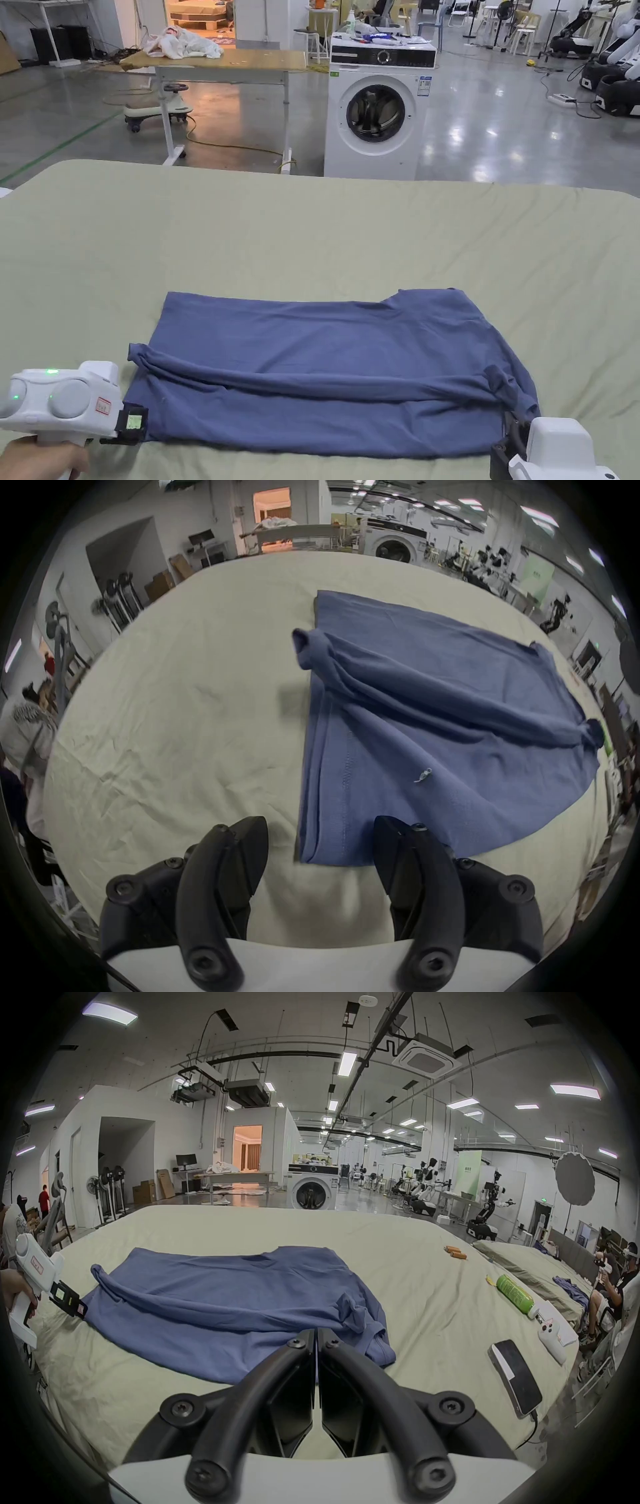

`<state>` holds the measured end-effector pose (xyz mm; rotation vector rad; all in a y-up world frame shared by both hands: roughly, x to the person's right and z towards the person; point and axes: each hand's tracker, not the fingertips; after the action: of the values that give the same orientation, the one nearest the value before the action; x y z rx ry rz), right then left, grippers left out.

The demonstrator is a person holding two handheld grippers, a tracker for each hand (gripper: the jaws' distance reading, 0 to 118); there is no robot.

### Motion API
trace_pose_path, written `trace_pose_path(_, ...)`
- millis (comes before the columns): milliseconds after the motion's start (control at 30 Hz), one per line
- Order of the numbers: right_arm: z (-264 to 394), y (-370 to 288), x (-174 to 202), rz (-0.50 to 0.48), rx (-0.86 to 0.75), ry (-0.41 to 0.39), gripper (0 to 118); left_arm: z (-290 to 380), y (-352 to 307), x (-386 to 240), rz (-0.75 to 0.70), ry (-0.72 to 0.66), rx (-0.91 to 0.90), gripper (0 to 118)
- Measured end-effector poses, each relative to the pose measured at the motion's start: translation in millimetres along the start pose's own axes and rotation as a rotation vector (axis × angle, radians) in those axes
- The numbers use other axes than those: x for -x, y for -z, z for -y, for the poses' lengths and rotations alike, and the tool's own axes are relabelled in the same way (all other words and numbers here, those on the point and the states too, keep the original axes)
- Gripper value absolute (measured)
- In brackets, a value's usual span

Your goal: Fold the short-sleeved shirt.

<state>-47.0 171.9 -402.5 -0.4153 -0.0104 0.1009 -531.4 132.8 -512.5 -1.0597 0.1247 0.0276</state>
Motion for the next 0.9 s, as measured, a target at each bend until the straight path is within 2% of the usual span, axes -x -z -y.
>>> trace_pose_path(100, 3.3, 1.1, -1.8, 0.002, 0.016, 0.005, 1, 1.6, -4.3, -12.2, -0.005, 0.045, -0.003, 34)
trace_pose_path(167, 5.6, 4.0, -4.4, 0.002, 0.03, 0.005, 1, 3.3, -6.5, -18.5, 0.003, 0.058, -0.008, 4)
trace_pose_path(400, 4.3, 29.4, -37.6, 0.01, 0.107, 0.035, 3, 16.1, -25.8, -5.0, 0.069, 0.037, -0.07, 3)
trace_pose_path(433, 3.1, 36.2, -44.2, 0.012, 0.114, 0.032, 12, 19.7, -30.9, -3.0, 0.077, 0.032, -0.082, 3)
trace_pose_path(533, 1.2, 67.0, -64.4, 0.0, 0.217, 0.031, 62, 26.8, -41.2, 4.8, 0.086, 0.037, -0.142, 3)
trace_pose_path(567, 1.1, 79.1, -70.2, -0.015, 0.253, 0.039, 65, 29.7, -45.7, 6.2, 0.085, 0.041, -0.159, 3)
trace_pose_path(700, 6.0, 123.7, -85.7, -0.038, 0.36, 0.023, 65, 34.9, -58.2, 13.5, 0.111, 0.014, -0.206, 3)
trace_pose_path(800, 12.3, 149.0, -91.4, -0.064, 0.445, 0.059, 63, 37.5, -61.5, 15.3, 0.106, 0.024, -0.24, 3)
trace_pose_path(900, 22.9, 168.2, -93.4, -0.107, 0.531, 0.087, 25, 39.2, -60.1, 17.9, 0.112, 0.011, -0.233, 3)
